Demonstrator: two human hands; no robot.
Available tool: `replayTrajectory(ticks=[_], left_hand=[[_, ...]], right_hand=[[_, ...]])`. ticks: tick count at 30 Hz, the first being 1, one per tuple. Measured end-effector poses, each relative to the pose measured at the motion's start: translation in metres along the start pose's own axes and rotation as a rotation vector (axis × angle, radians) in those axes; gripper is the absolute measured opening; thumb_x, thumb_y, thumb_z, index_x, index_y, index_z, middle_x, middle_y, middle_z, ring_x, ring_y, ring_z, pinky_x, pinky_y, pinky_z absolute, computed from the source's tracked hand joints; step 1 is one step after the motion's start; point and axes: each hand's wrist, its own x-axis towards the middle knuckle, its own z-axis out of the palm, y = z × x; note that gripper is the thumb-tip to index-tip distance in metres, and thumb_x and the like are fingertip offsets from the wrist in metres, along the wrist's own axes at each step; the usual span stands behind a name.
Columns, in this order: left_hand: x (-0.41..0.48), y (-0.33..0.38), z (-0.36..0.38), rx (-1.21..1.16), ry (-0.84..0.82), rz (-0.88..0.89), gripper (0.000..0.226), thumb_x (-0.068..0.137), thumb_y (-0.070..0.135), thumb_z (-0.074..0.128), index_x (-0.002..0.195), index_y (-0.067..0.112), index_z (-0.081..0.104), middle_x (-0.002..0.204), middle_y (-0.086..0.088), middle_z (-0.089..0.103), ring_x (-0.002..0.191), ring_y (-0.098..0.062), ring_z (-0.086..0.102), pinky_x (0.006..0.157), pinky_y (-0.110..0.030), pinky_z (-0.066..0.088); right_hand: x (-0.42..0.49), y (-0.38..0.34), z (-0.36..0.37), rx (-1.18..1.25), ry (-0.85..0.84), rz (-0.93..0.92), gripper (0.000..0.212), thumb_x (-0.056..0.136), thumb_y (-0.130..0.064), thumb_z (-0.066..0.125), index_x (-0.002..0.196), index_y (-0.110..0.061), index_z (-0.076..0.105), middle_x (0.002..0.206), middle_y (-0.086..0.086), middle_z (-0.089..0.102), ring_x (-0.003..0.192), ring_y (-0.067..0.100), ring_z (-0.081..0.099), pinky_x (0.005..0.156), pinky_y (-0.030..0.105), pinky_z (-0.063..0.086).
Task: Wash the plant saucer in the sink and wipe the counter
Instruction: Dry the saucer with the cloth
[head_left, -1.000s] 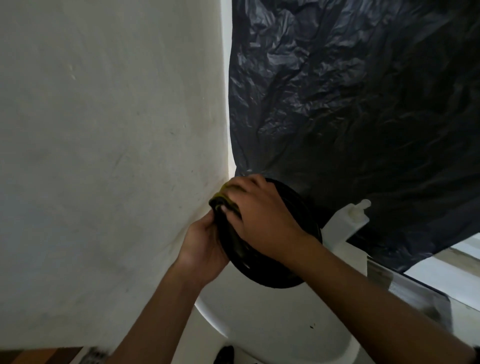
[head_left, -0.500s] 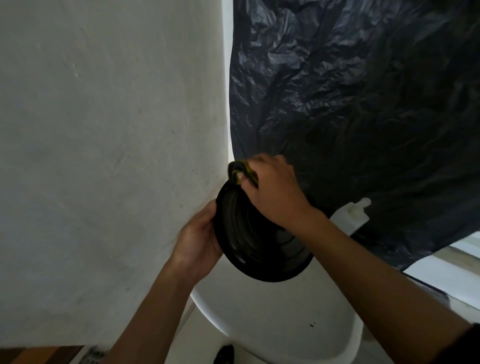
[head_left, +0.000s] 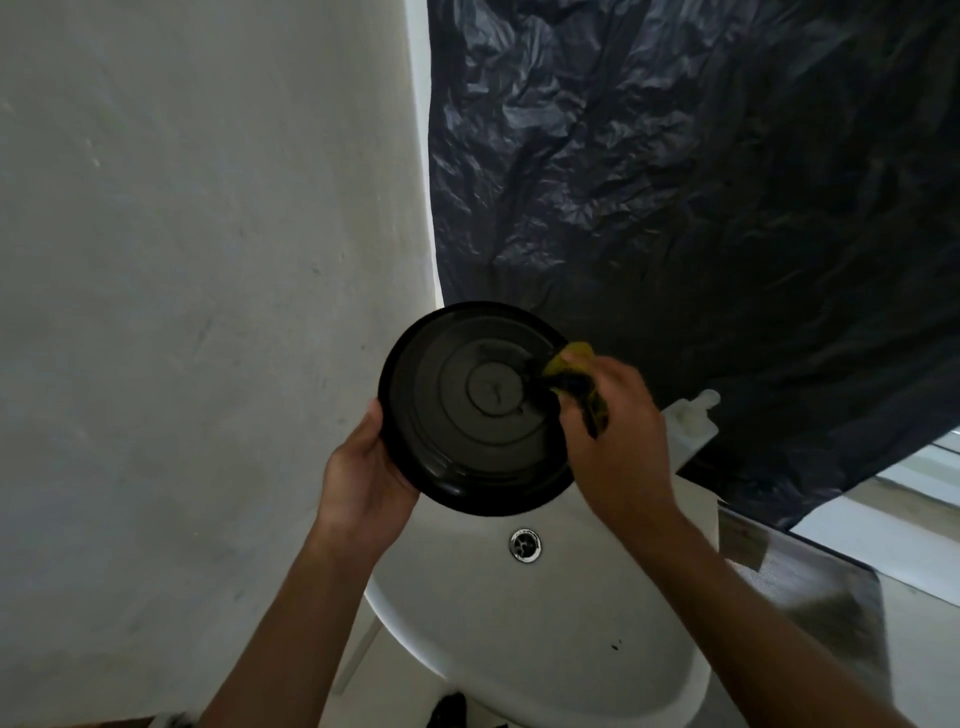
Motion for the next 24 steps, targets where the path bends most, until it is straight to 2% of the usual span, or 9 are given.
replayTrajectory(ticks=[2, 5, 8, 12, 15, 18, 21, 22, 24], left_hand=[[0.003, -0.001, 0.002, -0.041, 0.007, 0.005, 0.047, 0.111, 0.031, 0.031, 0.142, 0.011, 0.062, 0.142, -0.012, 0.064, 0.130, -0.025, 0.062, 0.105, -0.038, 0.053], [0.008, -0.004, 0.005, -0.098, 0.011, 0.029, 0.045, 0.111, 0.030, 0.031, 0.133, 0.013, 0.067, 0.142, -0.012, 0.063, 0.133, -0.026, 0.059, 0.109, -0.041, 0.047], [0.009, -0.007, 0.010, -0.131, 0.007, 0.038, 0.046, 0.110, 0.031, 0.030, 0.132, 0.013, 0.067, 0.142, -0.014, 0.063, 0.133, -0.029, 0.059, 0.111, -0.045, 0.044], [0.006, -0.008, 0.022, -0.157, -0.003, 0.003, 0.051, 0.110, 0.033, 0.031, 0.125, 0.009, 0.073, 0.128, -0.016, 0.072, 0.113, -0.028, 0.072, 0.092, -0.041, 0.061], [-0.002, -0.008, 0.031, -0.066, 0.003, -0.069, 0.051, 0.110, 0.040, 0.032, 0.129, 0.008, 0.067, 0.118, -0.015, 0.075, 0.102, -0.026, 0.076, 0.080, -0.035, 0.064], [-0.008, -0.011, 0.030, -0.025, -0.042, -0.098, 0.056, 0.108, 0.039, 0.035, 0.105, 0.006, 0.080, 0.102, -0.013, 0.077, 0.090, -0.023, 0.078, 0.072, -0.029, 0.064], [-0.011, -0.012, 0.027, -0.022, -0.057, -0.043, 0.057, 0.103, 0.022, 0.036, 0.076, 0.011, 0.084, 0.083, -0.008, 0.078, 0.074, -0.015, 0.077, 0.061, -0.023, 0.060], [-0.010, -0.011, 0.025, -0.019, -0.054, -0.038, 0.058, 0.104, 0.021, 0.034, 0.078, 0.011, 0.084, 0.084, -0.008, 0.078, 0.074, -0.016, 0.077, 0.061, -0.023, 0.061], [-0.011, -0.007, 0.022, -0.017, -0.046, -0.045, 0.050, 0.109, 0.027, 0.032, 0.108, 0.010, 0.079, 0.105, -0.010, 0.077, 0.093, -0.020, 0.077, 0.077, -0.029, 0.063]], right_hand=[[-0.020, -0.002, 0.001, 0.001, 0.013, -0.031, 0.047, 0.092, -0.025, 0.061, 0.138, -0.024, 0.057, 0.144, -0.002, 0.046, 0.131, 0.017, 0.046, 0.109, 0.041, 0.046], [-0.048, -0.005, 0.009, -0.023, 0.041, -0.147, 0.057, 0.084, -0.010, 0.074, 0.137, -0.023, 0.059, 0.147, 0.003, 0.044, 0.136, 0.022, 0.041, 0.108, 0.043, 0.047], [-0.066, -0.009, 0.019, -0.061, 0.006, -0.270, 0.058, 0.083, -0.012, 0.073, 0.138, -0.021, 0.060, 0.150, 0.003, 0.042, 0.142, 0.026, 0.033, 0.108, 0.047, 0.046], [-0.069, -0.022, 0.030, -0.214, -0.031, -0.456, 0.048, 0.087, -0.024, 0.065, 0.135, -0.019, 0.063, 0.147, 0.007, 0.051, 0.138, 0.029, 0.039, 0.113, 0.040, 0.038], [-0.061, -0.039, 0.039, -0.341, -0.087, -0.565, 0.045, 0.087, -0.024, 0.068, 0.131, -0.019, 0.066, 0.143, 0.009, 0.055, 0.132, 0.030, 0.046, 0.109, 0.041, 0.039], [-0.044, -0.061, 0.044, -0.419, -0.126, -0.601, 0.038, 0.088, -0.026, 0.065, 0.125, -0.020, 0.068, 0.141, 0.007, 0.056, 0.131, 0.029, 0.046, 0.109, 0.042, 0.038], [-0.018, -0.075, 0.043, -0.405, -0.198, -0.556, 0.042, 0.088, -0.030, 0.058, 0.129, -0.024, 0.064, 0.146, 0.002, 0.050, 0.134, 0.028, 0.042, 0.109, 0.043, 0.037], [-0.010, -0.077, 0.042, -0.386, -0.209, -0.543, 0.043, 0.088, -0.030, 0.057, 0.131, -0.024, 0.063, 0.147, 0.001, 0.049, 0.134, 0.027, 0.041, 0.109, 0.043, 0.037], [0.007, -0.080, 0.039, -0.344, -0.195, -0.518, 0.042, 0.091, -0.029, 0.056, 0.132, -0.025, 0.062, 0.146, -0.001, 0.049, 0.131, 0.026, 0.041, 0.107, 0.041, 0.038]])
